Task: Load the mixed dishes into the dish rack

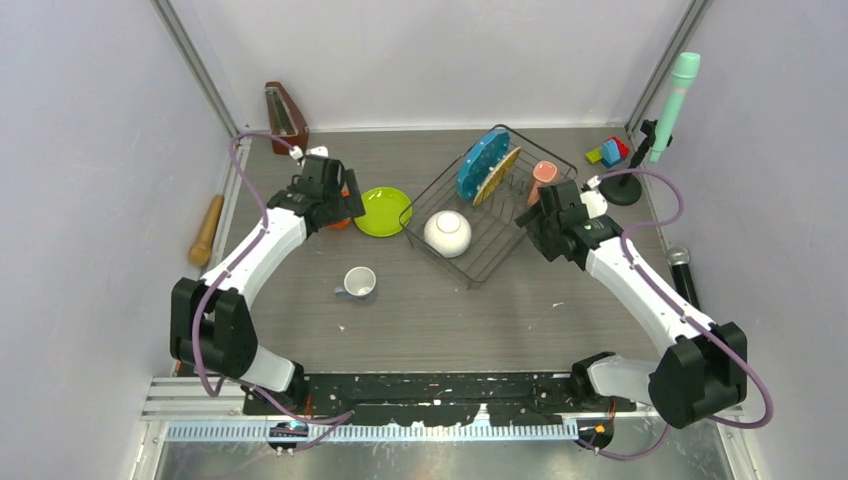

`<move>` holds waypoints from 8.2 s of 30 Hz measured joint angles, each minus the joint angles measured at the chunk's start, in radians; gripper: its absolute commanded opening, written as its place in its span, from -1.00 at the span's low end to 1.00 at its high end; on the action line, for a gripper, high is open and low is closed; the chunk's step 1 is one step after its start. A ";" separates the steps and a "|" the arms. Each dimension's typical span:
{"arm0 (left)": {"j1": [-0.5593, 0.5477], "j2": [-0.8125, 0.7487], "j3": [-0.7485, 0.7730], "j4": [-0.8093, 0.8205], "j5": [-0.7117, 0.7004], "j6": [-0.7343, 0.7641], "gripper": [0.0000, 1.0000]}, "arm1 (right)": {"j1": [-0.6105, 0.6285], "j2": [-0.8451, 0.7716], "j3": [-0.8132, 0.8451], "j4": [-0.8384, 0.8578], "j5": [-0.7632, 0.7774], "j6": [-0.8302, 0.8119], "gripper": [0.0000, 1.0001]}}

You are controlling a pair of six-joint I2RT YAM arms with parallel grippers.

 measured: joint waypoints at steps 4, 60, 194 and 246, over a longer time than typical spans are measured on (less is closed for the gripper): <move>0.034 0.035 0.031 0.032 -0.036 0.085 0.99 | 0.000 -0.024 0.024 -0.016 0.013 -0.029 0.70; 0.169 -0.085 0.016 0.483 0.797 -0.321 -1.00 | 0.064 -0.019 0.101 0.412 -0.619 -0.439 0.99; 0.044 -0.151 0.000 0.189 0.650 -0.158 0.70 | 0.378 0.618 0.532 -0.311 0.089 -1.224 0.93; 0.105 -0.033 -0.096 0.176 0.347 -0.114 0.75 | 0.048 0.338 0.151 0.169 -0.166 -0.796 -0.48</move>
